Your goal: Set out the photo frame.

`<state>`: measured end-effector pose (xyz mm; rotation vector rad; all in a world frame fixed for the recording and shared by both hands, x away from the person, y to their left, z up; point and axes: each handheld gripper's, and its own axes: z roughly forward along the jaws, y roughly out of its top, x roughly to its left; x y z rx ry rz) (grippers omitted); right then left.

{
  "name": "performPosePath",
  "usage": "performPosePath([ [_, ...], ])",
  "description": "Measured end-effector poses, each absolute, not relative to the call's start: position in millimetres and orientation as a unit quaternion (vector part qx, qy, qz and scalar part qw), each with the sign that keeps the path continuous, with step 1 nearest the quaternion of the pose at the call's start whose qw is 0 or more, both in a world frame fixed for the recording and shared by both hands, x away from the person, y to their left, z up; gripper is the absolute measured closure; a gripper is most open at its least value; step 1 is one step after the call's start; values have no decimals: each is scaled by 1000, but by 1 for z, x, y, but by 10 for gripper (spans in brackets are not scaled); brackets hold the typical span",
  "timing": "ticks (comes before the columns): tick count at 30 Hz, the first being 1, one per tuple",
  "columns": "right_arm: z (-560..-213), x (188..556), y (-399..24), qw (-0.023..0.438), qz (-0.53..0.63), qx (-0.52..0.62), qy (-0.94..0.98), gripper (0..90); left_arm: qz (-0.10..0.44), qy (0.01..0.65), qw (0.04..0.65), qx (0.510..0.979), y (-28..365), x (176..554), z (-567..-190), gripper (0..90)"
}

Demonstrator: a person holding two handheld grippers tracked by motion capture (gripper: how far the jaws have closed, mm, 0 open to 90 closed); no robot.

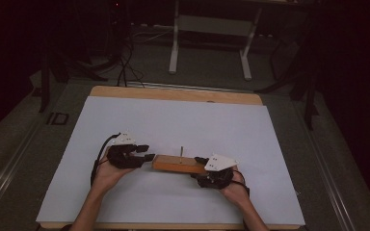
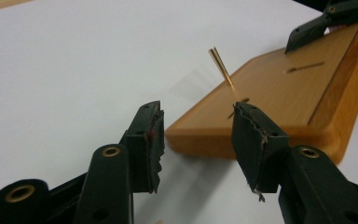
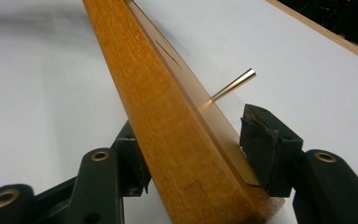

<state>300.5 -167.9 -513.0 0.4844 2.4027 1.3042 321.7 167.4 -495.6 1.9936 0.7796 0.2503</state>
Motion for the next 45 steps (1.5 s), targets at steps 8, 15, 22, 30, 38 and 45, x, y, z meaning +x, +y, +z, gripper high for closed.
performPosePath([
  [8,-512,302,-169,180,464,174,850,461,133,307,471,817,170,310,-501,473],
  [15,-511,303,-170,179,466,178,848,467,135,303,464,821,170,303,-505,448],
  [22,-510,306,-171,176,468,178,848,469,134,288,458,830,167,299,-508,439],
  [30,-509,307,-172,172,470,179,847,471,140,262,437,849,149,298,-511,419],
  [38,-508,309,-174,170,470,180,847,475,150,263,453,838,135,306,-514,421],
  [45,-508,310,-176,168,473,185,845,481,158,260,459,835,127,313,-516,431],
])
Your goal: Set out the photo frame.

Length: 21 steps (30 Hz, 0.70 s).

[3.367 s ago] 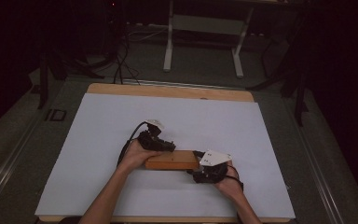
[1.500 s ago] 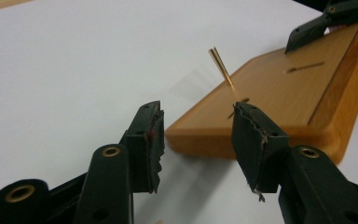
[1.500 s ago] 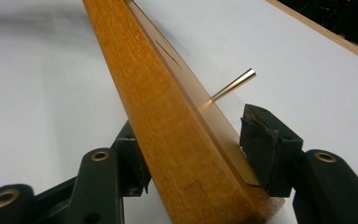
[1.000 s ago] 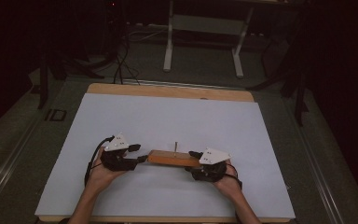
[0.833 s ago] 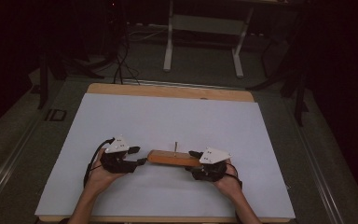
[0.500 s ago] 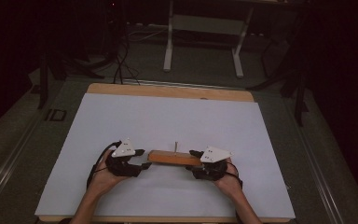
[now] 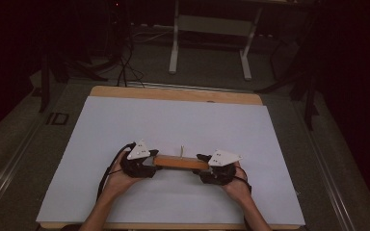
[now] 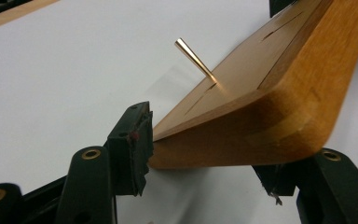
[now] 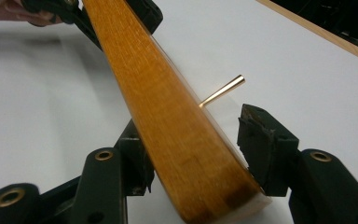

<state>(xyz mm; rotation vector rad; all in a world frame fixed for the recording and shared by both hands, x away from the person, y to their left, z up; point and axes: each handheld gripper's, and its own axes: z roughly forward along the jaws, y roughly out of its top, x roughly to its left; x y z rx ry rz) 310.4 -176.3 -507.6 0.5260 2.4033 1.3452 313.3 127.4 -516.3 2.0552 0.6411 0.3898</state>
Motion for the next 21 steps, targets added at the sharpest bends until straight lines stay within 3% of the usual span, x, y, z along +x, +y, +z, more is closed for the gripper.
performPosePath([
  [21,-516,323,-192,147,479,213,839,494,154,258,458,836,125,320,-521,459],
])
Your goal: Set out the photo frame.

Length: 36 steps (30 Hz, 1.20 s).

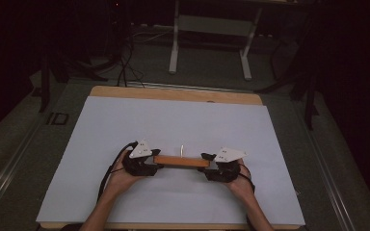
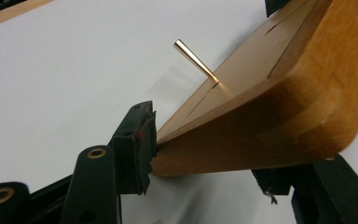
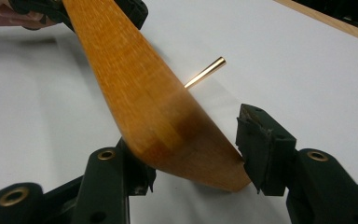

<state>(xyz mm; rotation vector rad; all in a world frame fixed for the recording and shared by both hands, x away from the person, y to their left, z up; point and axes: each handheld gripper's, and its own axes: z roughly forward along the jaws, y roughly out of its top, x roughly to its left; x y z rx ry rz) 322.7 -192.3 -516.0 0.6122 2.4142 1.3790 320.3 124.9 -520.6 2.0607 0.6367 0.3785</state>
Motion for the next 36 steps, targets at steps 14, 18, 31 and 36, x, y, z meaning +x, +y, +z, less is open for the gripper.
performPosePath([
  [14,-524,331,-199,144,472,224,841,515,160,256,456,837,123,325,-526,476],
  [18,-524,331,-198,145,471,228,840,516,166,254,454,838,123,325,-526,488],
  [31,-520,329,-197,160,462,221,844,538,217,229,422,850,115,318,-525,541],
  [36,-519,328,-197,163,458,219,846,548,222,223,417,853,114,317,-524,557],
])
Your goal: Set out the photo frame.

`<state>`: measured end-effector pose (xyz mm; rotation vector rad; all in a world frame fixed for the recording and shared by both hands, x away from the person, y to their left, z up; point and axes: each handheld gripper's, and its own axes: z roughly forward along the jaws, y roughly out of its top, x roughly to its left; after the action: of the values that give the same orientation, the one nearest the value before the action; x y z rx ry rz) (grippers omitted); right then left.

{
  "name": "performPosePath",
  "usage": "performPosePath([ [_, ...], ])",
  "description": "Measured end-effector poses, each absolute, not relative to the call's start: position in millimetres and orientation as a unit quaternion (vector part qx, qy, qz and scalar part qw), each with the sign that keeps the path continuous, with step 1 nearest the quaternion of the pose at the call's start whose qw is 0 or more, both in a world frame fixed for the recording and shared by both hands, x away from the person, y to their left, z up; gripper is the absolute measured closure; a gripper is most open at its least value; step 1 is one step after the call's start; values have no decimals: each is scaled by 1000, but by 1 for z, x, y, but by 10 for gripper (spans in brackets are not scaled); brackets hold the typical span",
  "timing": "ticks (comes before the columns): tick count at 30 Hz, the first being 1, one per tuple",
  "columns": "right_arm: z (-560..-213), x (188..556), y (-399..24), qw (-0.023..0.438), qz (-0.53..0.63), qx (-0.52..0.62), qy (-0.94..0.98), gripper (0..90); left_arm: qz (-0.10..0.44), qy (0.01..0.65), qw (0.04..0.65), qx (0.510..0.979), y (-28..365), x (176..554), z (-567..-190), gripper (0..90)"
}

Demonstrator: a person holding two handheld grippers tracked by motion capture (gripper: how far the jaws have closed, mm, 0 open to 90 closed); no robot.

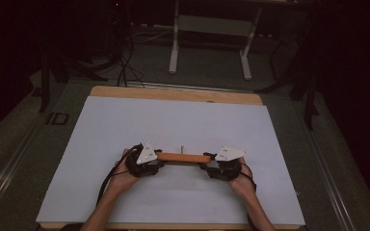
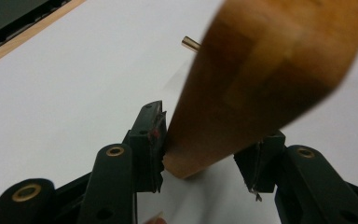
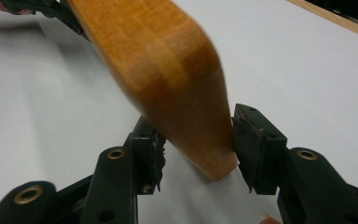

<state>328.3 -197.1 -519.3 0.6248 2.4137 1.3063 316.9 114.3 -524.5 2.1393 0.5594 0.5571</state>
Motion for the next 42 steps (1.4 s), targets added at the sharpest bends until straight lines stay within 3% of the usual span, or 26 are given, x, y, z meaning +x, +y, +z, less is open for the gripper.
performPosePath([
  [5,-519,329,-199,164,458,221,845,585,204,224,427,852,116,318,-523,582],
  [42,-506,324,-205,164,467,216,842,589,181,228,440,850,117,315,-509,596],
])
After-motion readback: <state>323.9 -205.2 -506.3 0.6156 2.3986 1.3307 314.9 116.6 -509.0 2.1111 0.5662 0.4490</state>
